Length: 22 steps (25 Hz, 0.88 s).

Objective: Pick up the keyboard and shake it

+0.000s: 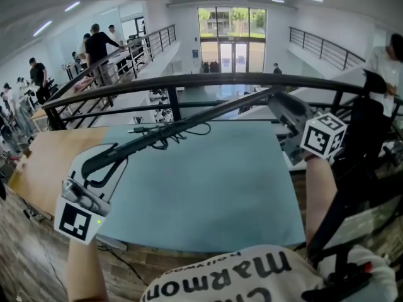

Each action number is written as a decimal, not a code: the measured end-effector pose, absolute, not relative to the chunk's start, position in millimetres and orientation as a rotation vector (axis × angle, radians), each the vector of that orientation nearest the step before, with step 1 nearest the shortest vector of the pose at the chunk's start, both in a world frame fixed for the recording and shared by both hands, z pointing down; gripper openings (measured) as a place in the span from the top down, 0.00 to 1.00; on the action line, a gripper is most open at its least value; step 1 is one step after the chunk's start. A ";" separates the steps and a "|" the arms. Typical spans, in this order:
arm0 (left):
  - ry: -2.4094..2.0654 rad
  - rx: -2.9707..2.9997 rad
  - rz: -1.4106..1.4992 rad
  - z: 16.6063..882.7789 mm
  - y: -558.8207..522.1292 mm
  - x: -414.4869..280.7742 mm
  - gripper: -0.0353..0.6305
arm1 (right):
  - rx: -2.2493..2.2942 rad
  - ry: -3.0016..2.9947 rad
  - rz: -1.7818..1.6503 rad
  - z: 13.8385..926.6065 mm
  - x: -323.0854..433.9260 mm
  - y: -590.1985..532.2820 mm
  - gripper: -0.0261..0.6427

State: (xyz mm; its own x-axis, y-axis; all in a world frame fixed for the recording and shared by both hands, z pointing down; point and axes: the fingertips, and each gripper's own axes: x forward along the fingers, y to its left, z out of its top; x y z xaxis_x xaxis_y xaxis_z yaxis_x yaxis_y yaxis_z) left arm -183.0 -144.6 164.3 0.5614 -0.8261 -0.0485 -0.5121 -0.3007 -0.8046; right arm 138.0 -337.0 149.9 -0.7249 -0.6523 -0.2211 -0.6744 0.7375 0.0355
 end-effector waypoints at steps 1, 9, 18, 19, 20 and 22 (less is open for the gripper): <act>1.076 -1.977 -0.477 164.4 -144.4 -182.1 0.80 | -1.050 2.753 0.133 153.6 139.5 -339.0 0.69; 1.102 -2.038 -0.419 165.7 -145.1 -187.1 0.80 | -1.120 2.939 0.086 207.7 115.5 -354.3 0.51; 1.092 -2.076 -0.401 172.0 -136.4 -185.1 0.80 | -1.112 2.943 0.215 199.6 105.9 -357.2 0.57; 1.091 -2.078 -0.407 173.8 -134.2 -185.5 0.80 | -1.103 2.950 0.223 199.5 103.0 -355.9 0.60; 1.092 -2.081 -0.417 175.6 -132.5 -186.8 0.80 | -1.095 2.961 0.231 200.2 99.5 -354.4 0.61; 1.100 -2.091 -0.426 178.0 -130.1 -189.3 0.80 | -1.088 2.980 0.246 203.3 94.2 -351.8 0.65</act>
